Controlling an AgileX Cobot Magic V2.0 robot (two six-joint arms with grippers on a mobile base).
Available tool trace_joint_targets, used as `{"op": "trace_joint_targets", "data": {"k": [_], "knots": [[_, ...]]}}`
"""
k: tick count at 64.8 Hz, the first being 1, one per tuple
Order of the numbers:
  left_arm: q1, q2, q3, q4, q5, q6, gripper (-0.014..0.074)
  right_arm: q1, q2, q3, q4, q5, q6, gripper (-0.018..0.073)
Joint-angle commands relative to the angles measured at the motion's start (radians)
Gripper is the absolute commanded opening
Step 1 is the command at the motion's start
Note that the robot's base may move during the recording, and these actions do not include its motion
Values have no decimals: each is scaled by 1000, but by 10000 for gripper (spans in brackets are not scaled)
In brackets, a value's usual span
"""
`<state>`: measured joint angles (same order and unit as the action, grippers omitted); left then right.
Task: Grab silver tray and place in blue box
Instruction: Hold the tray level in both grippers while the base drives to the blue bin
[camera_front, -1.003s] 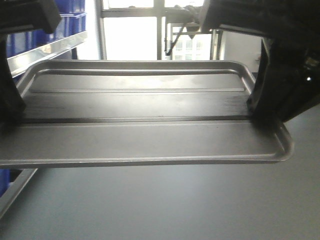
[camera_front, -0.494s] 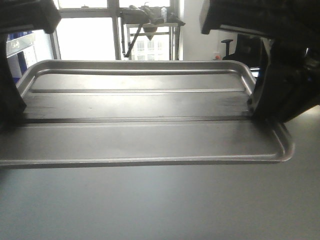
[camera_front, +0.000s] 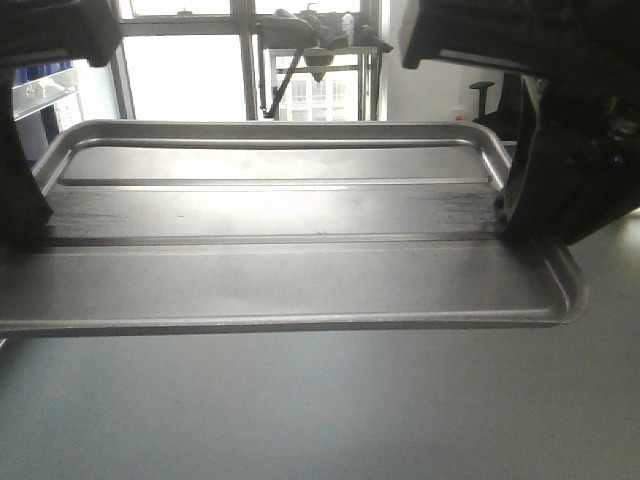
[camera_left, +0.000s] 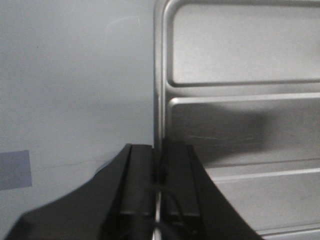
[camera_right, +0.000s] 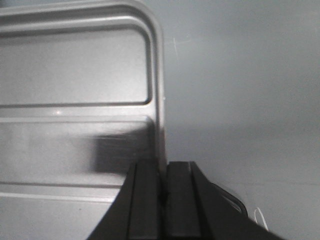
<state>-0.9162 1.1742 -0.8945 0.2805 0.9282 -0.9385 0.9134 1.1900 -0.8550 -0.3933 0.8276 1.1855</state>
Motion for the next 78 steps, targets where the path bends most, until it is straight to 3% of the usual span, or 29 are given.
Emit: {"op": "trace_joint_targets", "data": {"k": [1,78], "knots": [[-7,-23,-26,25,-1,0,-15,-7,-27,-25,-56,-10,2,59],[-5,-23,-26,26,-1,0,-15,-7,-27,-25,-56,-8,2,59]]}}
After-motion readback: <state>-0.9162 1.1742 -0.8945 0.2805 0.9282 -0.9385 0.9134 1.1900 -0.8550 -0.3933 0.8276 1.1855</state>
